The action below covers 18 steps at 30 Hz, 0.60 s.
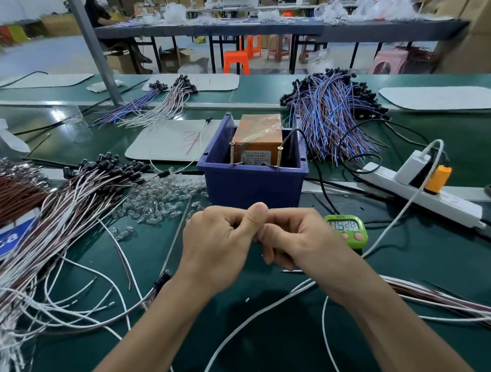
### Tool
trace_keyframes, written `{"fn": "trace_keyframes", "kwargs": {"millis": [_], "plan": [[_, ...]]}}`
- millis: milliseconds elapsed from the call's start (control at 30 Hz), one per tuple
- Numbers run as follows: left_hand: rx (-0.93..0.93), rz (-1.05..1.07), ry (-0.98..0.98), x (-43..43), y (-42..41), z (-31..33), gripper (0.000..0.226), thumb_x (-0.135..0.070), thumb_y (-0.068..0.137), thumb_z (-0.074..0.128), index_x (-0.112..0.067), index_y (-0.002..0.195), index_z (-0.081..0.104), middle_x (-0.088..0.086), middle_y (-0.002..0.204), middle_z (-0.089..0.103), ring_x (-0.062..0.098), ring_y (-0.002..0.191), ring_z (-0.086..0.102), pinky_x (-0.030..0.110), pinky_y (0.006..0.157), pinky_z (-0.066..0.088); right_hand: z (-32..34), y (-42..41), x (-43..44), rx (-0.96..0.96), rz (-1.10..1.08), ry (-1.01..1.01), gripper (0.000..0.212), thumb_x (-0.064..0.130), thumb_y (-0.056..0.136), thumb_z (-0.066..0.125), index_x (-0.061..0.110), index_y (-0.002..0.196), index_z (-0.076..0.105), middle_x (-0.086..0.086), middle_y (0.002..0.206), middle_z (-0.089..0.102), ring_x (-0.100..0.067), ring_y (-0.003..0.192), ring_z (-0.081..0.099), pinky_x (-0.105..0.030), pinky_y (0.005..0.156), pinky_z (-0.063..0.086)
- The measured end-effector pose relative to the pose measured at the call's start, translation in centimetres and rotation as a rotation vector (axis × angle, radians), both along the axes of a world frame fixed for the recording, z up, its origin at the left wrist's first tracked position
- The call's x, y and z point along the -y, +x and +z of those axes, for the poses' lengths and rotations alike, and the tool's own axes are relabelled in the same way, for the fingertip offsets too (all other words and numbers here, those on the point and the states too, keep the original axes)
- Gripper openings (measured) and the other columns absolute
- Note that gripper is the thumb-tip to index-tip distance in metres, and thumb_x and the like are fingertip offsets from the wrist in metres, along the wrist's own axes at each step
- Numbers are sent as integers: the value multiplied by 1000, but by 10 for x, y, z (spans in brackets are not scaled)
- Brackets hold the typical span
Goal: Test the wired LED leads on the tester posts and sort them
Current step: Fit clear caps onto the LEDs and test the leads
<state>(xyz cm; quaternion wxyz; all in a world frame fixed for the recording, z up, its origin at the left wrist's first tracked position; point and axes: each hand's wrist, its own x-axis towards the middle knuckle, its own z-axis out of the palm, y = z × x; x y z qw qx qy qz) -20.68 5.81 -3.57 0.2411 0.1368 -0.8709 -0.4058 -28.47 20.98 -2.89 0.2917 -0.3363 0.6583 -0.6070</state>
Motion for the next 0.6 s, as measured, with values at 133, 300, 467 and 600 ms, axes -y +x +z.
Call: {"fn": "trace_keyframes", "kwargs": {"millis": [133, 300, 467, 600], "plan": [[1, -66, 209, -3, -3, -2, 71, -74, 87, 49, -18, 48, 68, 0, 44, 56, 17, 45, 46, 31, 51, 41, -2, 4, 3, -6, 15, -20, 21, 24, 92, 66, 4, 92, 72, -5, 61, 45, -16, 55, 34, -27, 50, 28], [-24, -215, 550, -4, -8, -2, 60, -50, 91, 57, -19, 40, 61, 0, 44, 56, 16, 45, 43, 20, 50, 34, -1, 7, 7, 59, 7, -102, 18, 22, 89, 65, 13, 80, 78, -15, 66, 41, -23, 56, 25, -34, 50, 20], [14, -223, 660, -8, -10, -3, 62, -50, 90, 59, -14, 40, 53, 8, 46, 43, 28, 54, 27, 29, 52, 26, -3, 4, 5, 85, 21, -90, 19, 21, 89, 64, 12, 79, 78, -3, 60, 51, -16, 53, 31, -25, 46, 23], [24, -36, 293, -4, -9, -7, 70, -55, 91, 64, -11, 41, 42, -8, 43, 28, 12, 43, 22, 22, 44, 22, -8, 2, 5, -151, -43, -1, 19, 28, 93, 63, 21, 92, 80, 11, 54, 46, -8, 48, 32, -20, 47, 26]]}}
